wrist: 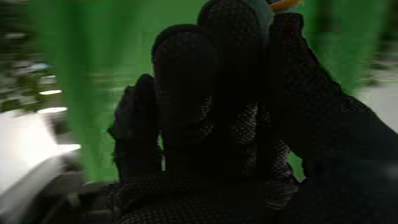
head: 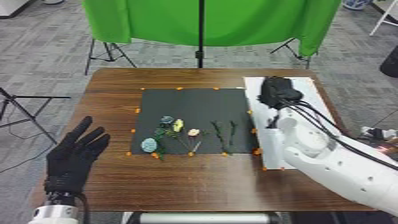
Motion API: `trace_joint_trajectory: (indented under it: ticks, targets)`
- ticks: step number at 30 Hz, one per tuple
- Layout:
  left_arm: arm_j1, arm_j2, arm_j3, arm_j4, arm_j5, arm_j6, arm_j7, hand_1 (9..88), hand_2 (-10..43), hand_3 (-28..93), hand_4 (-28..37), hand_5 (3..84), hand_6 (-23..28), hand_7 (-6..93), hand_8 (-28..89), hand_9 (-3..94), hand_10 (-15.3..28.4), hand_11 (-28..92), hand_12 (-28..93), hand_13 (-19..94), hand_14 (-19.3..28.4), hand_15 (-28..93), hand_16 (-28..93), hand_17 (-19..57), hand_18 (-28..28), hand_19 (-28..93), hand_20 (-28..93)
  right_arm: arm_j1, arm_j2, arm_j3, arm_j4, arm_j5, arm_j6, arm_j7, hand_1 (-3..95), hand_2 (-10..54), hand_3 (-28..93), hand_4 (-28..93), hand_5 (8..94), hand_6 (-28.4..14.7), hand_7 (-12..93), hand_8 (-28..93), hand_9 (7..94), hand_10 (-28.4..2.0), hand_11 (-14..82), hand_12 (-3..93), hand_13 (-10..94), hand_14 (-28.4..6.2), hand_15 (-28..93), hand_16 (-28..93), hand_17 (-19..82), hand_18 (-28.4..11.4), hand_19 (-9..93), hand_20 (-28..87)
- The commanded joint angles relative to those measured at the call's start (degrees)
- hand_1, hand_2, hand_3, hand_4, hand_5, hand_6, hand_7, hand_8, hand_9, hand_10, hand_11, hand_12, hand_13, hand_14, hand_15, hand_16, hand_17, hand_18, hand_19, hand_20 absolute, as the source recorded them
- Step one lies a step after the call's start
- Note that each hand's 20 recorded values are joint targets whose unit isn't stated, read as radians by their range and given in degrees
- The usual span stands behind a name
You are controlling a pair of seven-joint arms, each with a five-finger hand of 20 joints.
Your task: Arrange flowers
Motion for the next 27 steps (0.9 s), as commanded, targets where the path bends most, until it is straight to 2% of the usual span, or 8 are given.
trace_joint_trajectory:
  ticks: [1,6,9,11,13,18,23,27]
  targets:
    - [-0.06,-0.25,0.55,0.43,0.25,-0.12,-0.2,22.1,4.8,80,-28.3,35.8,7.9,11.8,-10,34.4,20.5,24,11,23,28.4,51,-9,-9.8,26.3,55,14,0.04,-10.93,-2.71,0.6,-3.7,-5.51,-2.18,54.4,-9.5,72,-28,83.7,3.1,21,2,93.2,-5.5,18.1,35.7,79,-3.1,54,28,31,-17.9,89,34]
    - [0.34,-1.13,-0.28,0.38,0.63,-0.16,-1.71,22.2,5.0,80,-28.3,35.8,7.9,11.7,-10,34.4,20.6,24,11,23,28.4,51,-9,-9.8,26.2,55,14,-1.77,-9.96,-3.16,0.27,-6.36,-8.91,-1.25,51.5,-9.5,72,-28,80.5,2.1,20,0,90.1,-6.0,19.6,34.6,76,-3.9,53,26,28,-17.9,86,35]
    - [0.54,-0.67,-0.4,0.3,0.43,-0.06,-1.95,22.2,5.0,80,-28.3,35.8,7.9,11.7,-10,34.4,20.5,24,11,23,28.4,51,-9,-9.8,26.2,55,14,-2.93,-8.95,-2.43,-0.55,-5.43,-11.18,0.13,50.7,-9.5,72,-28,79.2,1.7,20,0,88.8,-6.3,19.8,35.1,74,-4.4,55,26,26,-18.4,85,36]
    - [0.3,-0.97,-0.61,0.34,0.71,-0.28,-2.66,22.2,5.0,80,-28.3,35.9,8.0,11.7,-10,34.4,20.5,24,11,23,28.4,51,-9,-9.8,26.2,55,14,-3.73,-8.18,-2.22,-0.72,-6.62,-11.27,1.12,50.3,-9.5,72,-28,78.2,1.4,20,0,87.7,-6.4,19.8,35.4,72,-5.0,57,25,25,-18.6,85,37]
    - [0.64,-0.24,-0.49,0.24,0.28,0.02,-2.09,22.1,5.1,80,-28.3,35.9,7.9,11.8,-10,34.5,20.5,24,11,24,28.4,51,-9,-9.8,26.3,55,14,-4.35,-7.77,-1.47,-1.52,-4.77,-12.65,1.03,50.1,-9.5,73,-28,77.7,1.4,20,-1,87.1,-6.6,19.6,35.5,71,-5.1,58,25,24,-18.8,84,38]
    - [0.25,0.02,-0.15,0.33,0.19,-0.18,-2.33,22.1,5.1,80,-28.3,35.9,8.0,11.8,-10,34.5,20.5,24,11,24,28.4,52,-9,-9.8,26.2,55,14,-6.02,-7.3,0.47,-3.11,-4.69,-15.54,-1.0,48.5,-9.5,73,-28,73.4,1.2,19,-2,83.6,-7.1,19.9,35.6,66,-5.9,61,23,22,-19.2,83,40]
    - [0.07,-0.81,-0.49,0.46,1.0,-0.75,-3.24,22.1,5.1,80,-28.3,35.9,7.9,11.8,-10,34.5,20.5,24,11,23,28.4,51,-9,-9.8,26.2,55,14,-8.18,-6.56,3.26,-5.4,-3.05,-15.81,-3.69,40.3,-9.5,81,-28,63.9,1.1,17,-13,69.0,-10.9,35.3,20.3,60,-8.7,68,15,20,-19.6,81,43]
    - [0.47,-1.16,-0.58,0.39,1.28,-0.89,-3.3,22.1,5.1,80,-28.3,35.9,7.9,11.9,-10,34.5,20.5,24,11,23,28.4,52,-9,-9.8,26.2,55,14,-9.46,-5.66,5.51,-7.19,-2.07,-16.16,-4.51,36.4,-9.5,83,-28,60.0,0.0,16,-13,63.7,-11.9,37.1,17.0,56,-10.4,70,14,18,-20.4,80,44]
